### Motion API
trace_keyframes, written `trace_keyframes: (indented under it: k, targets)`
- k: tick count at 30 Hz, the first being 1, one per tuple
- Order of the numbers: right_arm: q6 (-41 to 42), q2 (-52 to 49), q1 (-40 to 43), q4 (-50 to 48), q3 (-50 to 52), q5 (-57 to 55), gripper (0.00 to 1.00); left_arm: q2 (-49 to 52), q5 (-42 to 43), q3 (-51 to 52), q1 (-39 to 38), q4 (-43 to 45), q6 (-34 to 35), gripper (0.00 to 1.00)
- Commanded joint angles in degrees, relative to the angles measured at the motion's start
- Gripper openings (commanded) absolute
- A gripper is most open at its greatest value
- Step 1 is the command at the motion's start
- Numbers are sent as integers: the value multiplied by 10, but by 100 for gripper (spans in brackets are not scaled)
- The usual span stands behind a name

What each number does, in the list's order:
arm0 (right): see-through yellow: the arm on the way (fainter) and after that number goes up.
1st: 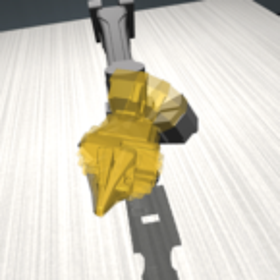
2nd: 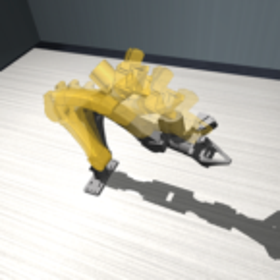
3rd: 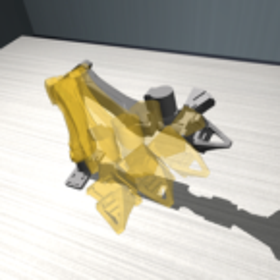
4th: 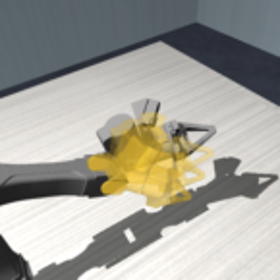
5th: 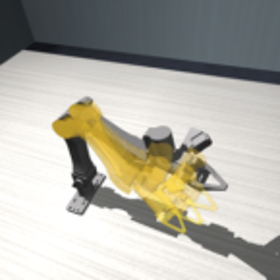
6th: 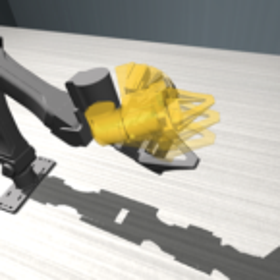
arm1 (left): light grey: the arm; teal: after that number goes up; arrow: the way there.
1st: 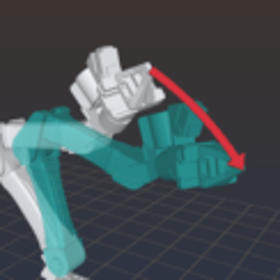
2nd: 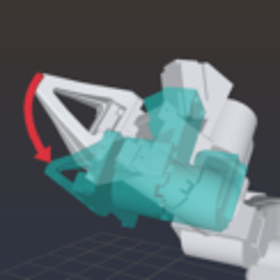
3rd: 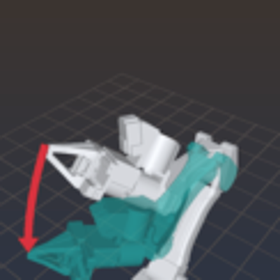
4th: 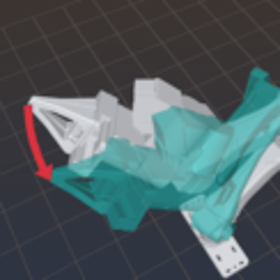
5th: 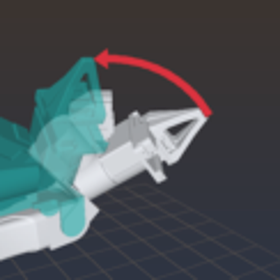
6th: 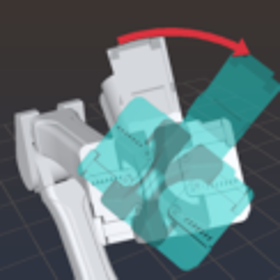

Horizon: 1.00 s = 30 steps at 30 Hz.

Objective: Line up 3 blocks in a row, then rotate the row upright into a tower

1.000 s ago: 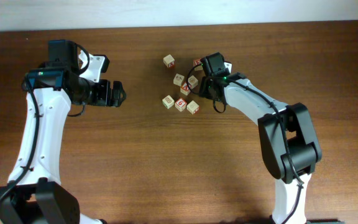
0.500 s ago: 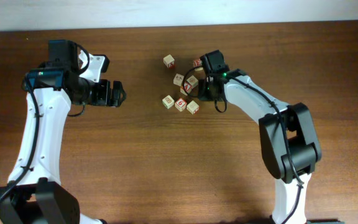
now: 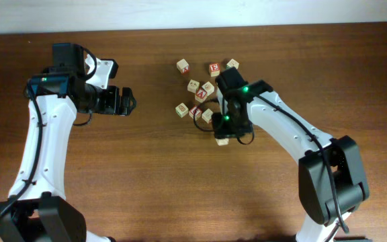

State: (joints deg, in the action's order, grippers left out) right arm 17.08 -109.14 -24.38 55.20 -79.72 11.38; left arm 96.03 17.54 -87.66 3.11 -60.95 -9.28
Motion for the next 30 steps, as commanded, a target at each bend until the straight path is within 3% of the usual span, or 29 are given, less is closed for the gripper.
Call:
trace_keyframes:
  k: [1, 5, 6, 7, 12, 17, 19, 23, 26, 30]
  targets:
    - [18, -3, 1, -3, 38, -64, 28, 1, 1, -10, 0, 0, -7, 99]
    - [18, -3, 1, -22, 65, -69, 29, 1, 1, -10, 0, 0, -7, 99]
    - [18, -3, 1, -22, 65, -69, 39, 1, 1, -10, 0, 0, -7, 99]
    - [18, -3, 1, -22, 65, -69, 42, 1, 1, -10, 0, 0, -7, 99]
    - [15, -3, 1, -20, 59, -66, 46, 1, 1, -10, 0, 0, -7, 99]
    - [-3, -3, 12, -22, -102, -75, 47, 1, 1, -10, 0, 0, -7, 99]
    - [-2, -3, 19, -78, -170, -89, 47, 1, 1, -10, 0, 0, -7, 99]
    - [10, -35, 19, -196, -206, -117, 51, 1, 1, -10, 0, 0, -7, 99]
    - [58, -110, 19, -217, -244, -121, 54, 1, 1, -10, 0, 0, -7, 99]
    - [181, -177, 19, -231, -245, -128, 62, 1, 1, -10, 0, 0, -7, 99]
